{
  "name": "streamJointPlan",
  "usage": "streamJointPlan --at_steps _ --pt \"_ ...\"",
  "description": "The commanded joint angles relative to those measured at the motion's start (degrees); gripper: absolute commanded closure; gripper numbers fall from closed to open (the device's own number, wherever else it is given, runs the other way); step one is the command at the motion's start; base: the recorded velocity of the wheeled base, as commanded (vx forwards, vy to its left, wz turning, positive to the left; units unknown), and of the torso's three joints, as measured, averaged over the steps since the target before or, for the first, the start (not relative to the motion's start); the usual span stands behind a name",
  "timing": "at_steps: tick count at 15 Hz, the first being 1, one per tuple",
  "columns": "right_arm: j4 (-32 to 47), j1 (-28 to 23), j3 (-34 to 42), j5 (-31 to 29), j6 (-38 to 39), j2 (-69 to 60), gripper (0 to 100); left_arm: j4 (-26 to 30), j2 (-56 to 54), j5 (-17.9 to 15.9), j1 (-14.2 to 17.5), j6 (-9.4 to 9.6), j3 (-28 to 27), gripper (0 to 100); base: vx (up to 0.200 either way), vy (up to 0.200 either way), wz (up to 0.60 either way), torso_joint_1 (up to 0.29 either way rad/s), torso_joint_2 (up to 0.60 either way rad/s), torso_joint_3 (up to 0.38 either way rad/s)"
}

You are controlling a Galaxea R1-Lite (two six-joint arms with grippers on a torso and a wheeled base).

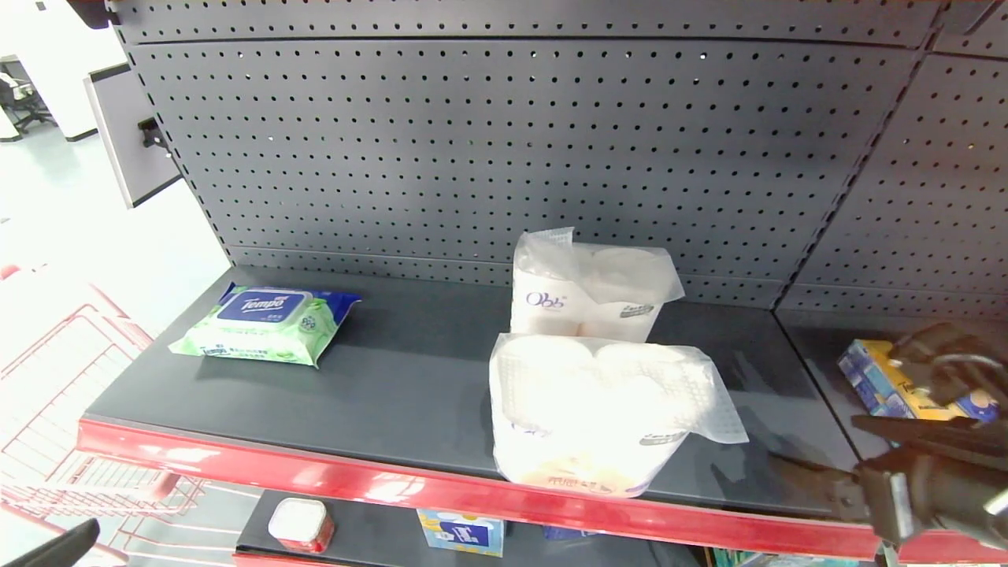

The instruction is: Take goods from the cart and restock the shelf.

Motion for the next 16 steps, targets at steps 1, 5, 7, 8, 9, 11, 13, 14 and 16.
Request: streamJointPlan --at_steps 1,5,7,8,9,11,13,14,16 --pt "2.3 -1.5 7.0 -8.1 -2.1 -27.0 0 2.0 -7.3 0.2 -0.1 0.21 2.4 0 0.0 0.0 0.0 0.0 0.0 0.0" --pt "24.8 -16.0 1.2 -15.6 -4.3 -48.3 0 26.6 -27.9 0.9 1.7 0.12 2.3 0 0.0 0.0 0.0 0.0 0.0 0.0" --pt "33.0 -25.5 0.0 -15.3 -4.0 -51.5 0 28.0 -28.4 3.9 2.3 -2.08 2.5 0 0.0 0.0 0.0 0.0 0.0 0.0" --pt "35.4 -27.3 1.4 -14.8 -3.9 -52.6 0 27.1 -28.4 3.7 2.3 -2.25 3.3 0 0.0 0.0 0.0 0.0 0.0 0.0" --pt "35.7 -26.6 3.9 -10.9 -4.6 -55.7 0 24.0 -28.4 1.8 2.2 -2.25 5.2 0 0.0 0.0 0.0 0.0 0.0 0.0" --pt "35.4 -26.0 8.2 3.8 -10.5 -63.8 0 12.6 -28.4 -0.7 2.3 -2.08 10.0 0 0.0 0.0 0.0 0.0 0.0 0.0" --pt "32.3 -26.5 11.9 11.9 -9.6 -64.3 0 -3.9 -28.4 -0.7 2.2 -1.64 20.9 0 0.0 0.0 0.0 0.0 0.0 0.0" --pt "32.0 -26.5 12.0 13.7 -9.6 -64.3 0 -9.0 -28.4 -0.2 2.3 -0.85 24.3 0 0.0 0.0 0.0 0.0 0.0 0.0" --pt "31.2 -26.5 12.6 13.9 -8.4 -64.3 0 -13.3 -28.4 2.7 2.2 2.58 28.7 0 0.0 0.0 0.0 0.0 0.0 0.0"
